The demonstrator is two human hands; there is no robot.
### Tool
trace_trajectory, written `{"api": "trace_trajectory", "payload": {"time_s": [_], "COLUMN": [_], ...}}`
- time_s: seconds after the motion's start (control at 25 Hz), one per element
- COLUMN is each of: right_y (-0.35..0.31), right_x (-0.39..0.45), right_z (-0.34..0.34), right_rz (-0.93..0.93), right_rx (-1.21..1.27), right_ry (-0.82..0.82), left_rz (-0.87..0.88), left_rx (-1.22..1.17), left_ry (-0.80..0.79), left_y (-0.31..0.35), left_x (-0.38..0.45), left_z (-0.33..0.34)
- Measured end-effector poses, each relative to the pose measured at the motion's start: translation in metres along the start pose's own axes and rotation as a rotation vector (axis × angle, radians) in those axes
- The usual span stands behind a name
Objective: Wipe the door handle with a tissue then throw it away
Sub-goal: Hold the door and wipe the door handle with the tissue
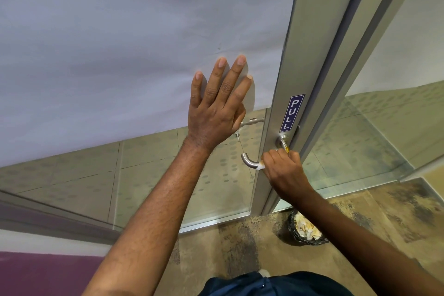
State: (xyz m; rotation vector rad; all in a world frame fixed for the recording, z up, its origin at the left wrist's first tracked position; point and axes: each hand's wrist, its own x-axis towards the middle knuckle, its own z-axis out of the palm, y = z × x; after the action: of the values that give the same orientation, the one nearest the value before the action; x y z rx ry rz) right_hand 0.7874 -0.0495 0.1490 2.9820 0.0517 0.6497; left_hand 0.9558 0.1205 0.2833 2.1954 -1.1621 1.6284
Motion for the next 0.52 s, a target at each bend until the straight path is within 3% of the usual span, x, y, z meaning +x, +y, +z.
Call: {"api": "trace_trajectory", "payload": {"time_s": [0.2,0.36,0.52], "right_y": [0.016,0.005,0.000], "right_x": [0.007,-0.004,-0.021], "right_z": [-0.003,-0.002,0.001], "right_rz": [-0.172,-0.001,0.222], "right_rx": [-0.010,0.093,0.387], "right_ry": [0.014,0.029,-0.008], "left_rz": [-0.007,-0.008,-0.003], "left_rx": [0.003,0.010,0.004], "left_ry": [0.009,0.002,0.013], "left_y": [0.001,0.001,0.002], "left_x": [0.001,0.002,0.002], "left_z": [-0.001,-0.003,-0.004]}}
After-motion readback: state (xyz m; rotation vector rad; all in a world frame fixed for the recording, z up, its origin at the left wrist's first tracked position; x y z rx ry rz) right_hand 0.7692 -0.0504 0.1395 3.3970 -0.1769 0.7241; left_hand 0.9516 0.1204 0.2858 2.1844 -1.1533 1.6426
